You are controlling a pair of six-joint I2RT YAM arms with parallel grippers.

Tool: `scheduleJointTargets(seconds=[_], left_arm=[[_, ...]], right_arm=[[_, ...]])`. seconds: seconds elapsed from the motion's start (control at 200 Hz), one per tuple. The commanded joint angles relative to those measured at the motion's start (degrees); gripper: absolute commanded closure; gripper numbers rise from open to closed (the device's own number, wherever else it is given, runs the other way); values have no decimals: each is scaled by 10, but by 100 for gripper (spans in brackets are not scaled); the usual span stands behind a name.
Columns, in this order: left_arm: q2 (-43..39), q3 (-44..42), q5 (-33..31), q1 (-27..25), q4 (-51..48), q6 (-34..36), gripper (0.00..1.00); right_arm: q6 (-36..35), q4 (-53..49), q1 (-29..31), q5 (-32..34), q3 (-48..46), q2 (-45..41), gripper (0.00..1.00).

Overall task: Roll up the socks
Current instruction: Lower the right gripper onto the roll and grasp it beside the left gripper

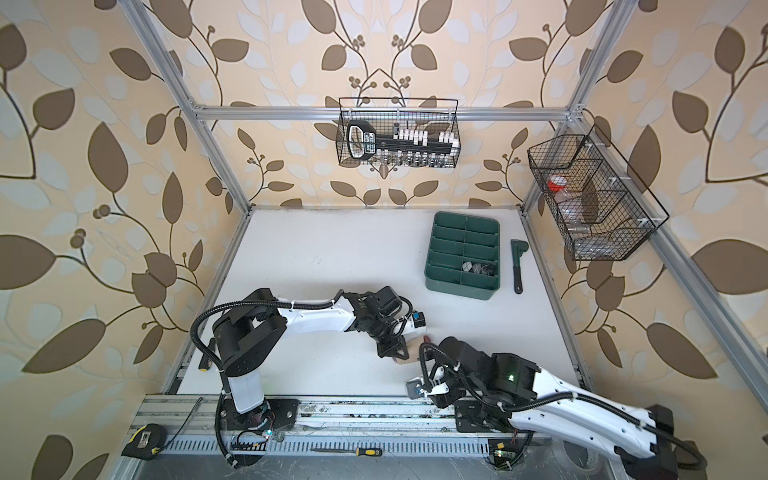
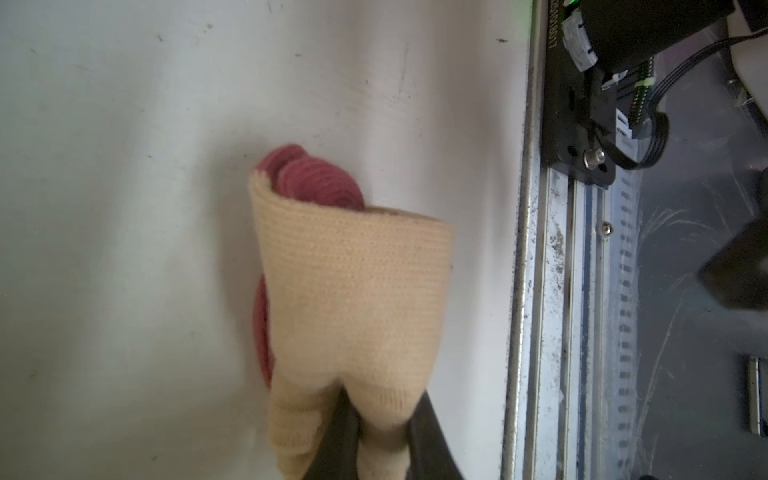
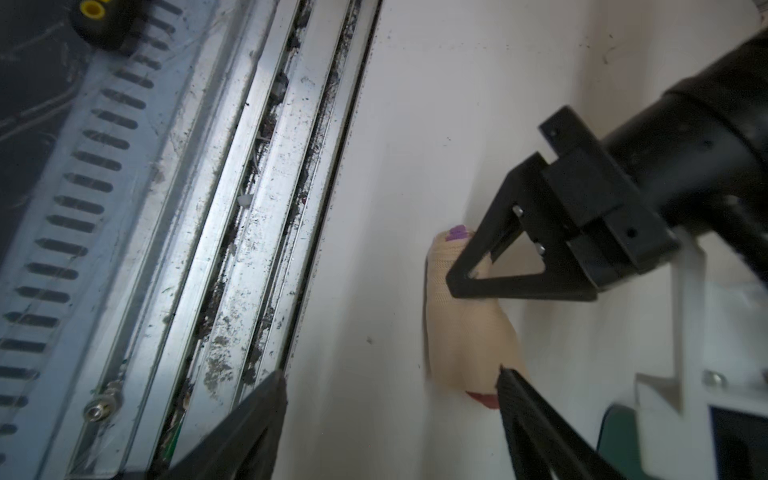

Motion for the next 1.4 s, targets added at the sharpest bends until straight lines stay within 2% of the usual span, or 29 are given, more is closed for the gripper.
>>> scheduleJointTargets(seconds=[0.0,0.105,0.22,0.365,0.455,0.54,0.565,0.78,0.86,0.93,0.96,1.065,1.155,1.255,1.395], left_arm=[[45,-32,-22,-2,-90,-8,83],[42,-34,-23,-1,-90,-7,83],[39,-36,-24,-2,-87,-6,83],[36,-35,-22,-1,-88,-3,83],[33,-39,-20,-1,-84,-2,83],[30,-40,-16,-2,-85,0,83],[28,-40,-16,-1,-85,0,84],[3,-53,-19,-2,-67,-5,81],[-17,-63,-21,-2,-51,-10,75],[-30,-67,-27,-2,-42,-14,69],[-35,-69,-28,-2,-41,-14,66],[-59,-85,-26,-2,-17,-22,54],[-103,-116,-28,1,32,-45,36],[-158,-136,-32,15,51,-56,27],[-266,-161,-69,53,58,-51,17]], right_arm=[[18,108,10,71,-28,40,20],[0,177,-16,75,-47,71,20],[-19,201,-66,59,-48,111,20],[-31,236,-82,58,-48,167,21],[-26,241,-94,58,-36,216,38],[-15,234,-96,64,-21,257,71],[-12,230,-95,64,-19,266,77],[-5,218,-83,54,-27,266,84],[-7,217,-82,48,-34,265,86],[-9,221,-83,41,-37,272,98],[-9,225,-84,39,-38,278,100],[-7,227,-89,28,-33,298,100],[-3,222,-94,9,-30,304,100],[-3,211,-105,-17,-28,298,100],[1,184,-127,-60,-15,294,100]])
